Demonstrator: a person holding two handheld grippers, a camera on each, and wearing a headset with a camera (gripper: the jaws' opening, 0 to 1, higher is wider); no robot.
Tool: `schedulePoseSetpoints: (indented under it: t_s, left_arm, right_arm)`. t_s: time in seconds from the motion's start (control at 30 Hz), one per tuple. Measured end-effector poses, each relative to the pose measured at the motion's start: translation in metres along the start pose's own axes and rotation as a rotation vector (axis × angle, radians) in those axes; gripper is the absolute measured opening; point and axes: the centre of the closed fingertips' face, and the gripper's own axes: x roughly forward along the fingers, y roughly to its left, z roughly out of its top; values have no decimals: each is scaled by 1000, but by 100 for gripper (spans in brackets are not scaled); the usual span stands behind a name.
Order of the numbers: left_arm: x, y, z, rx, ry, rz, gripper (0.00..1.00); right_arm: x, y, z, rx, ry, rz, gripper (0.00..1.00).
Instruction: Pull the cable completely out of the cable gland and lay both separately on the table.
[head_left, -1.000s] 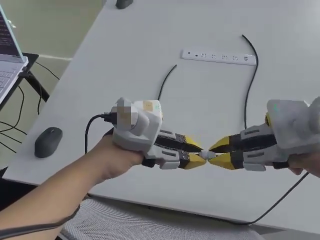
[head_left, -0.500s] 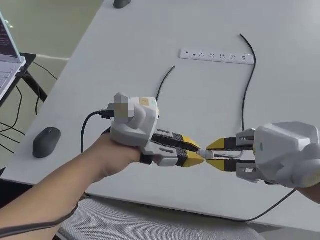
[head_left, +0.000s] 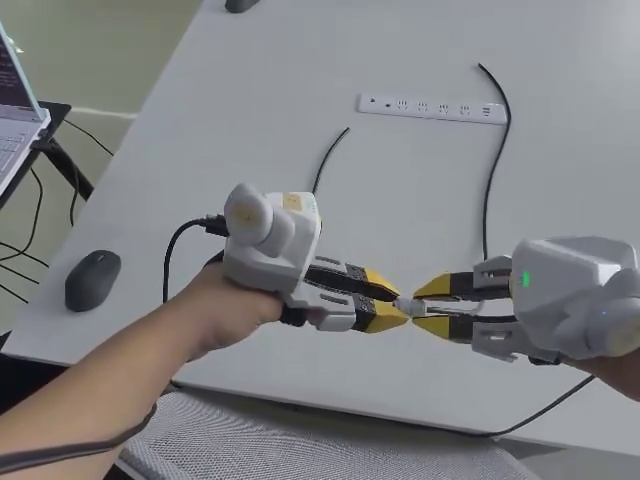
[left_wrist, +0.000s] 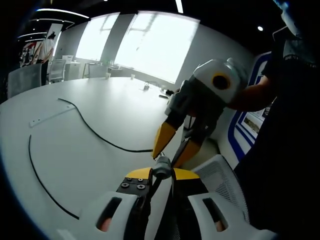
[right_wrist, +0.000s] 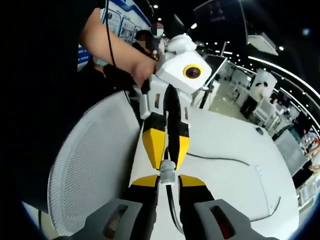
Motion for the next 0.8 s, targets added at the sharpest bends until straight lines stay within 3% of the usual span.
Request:
schedulePoseSetpoints:
  t_s: [0.1,0.13,0.2,0.23,0.27,0.33,0.37,0.43,0.47,0.53,0.6,0.63,0.7,0.8]
  left_arm:
    - [0,-1,-2,15,8,2,15]
    - [0,-2,-3,19,10,0,15]
    - [0,-3,-3,32,10,-1,15]
    - [0,-3,-3,39,11,-2,15]
    - [0,-3,-3,45,13,-3,15]
    - [0,-4,-4,54,15,-4,15]
    - [0,-4,-4,61,15,-5,15]
    - [0,-5,-3,75,17,-6,15]
    - [0,-5,-2,84,15,-4,15]
    - [0,-6,-1,95,12,-5,15]
    - [-1,-6,-1,95,14,-6,15]
    - [-1,-6,-1,96,15,-6,15]
    - [-1,-6,-2,101,19,-3,15]
    - [-2,-7,0,99,16,-3,15]
  right_arm:
    - [-3,-1,0,80,-24,19,14]
    - [-4,5,1,171,-50,69,16]
    - [-7,1,1,250,-69,81,18]
    - [-9,1,3,285,-93,108,18]
    - [-11,4,6,364,-121,157,19]
    - [-13,1,6,443,-144,188,22]
    - [-13,3,4,526,-141,239,23]
    - [-11,-4,2,549,-165,246,21]
    - [-11,0,2,620,-176,298,22]
    - [-8,-6,-1,630,-190,298,20]
    - [-10,1,7,704,-226,374,22]
    - [-9,1,6,711,-221,379,24]
    - [-5,0,4,676,-214,363,23]
    - [-3,5,5,681,-211,403,16]
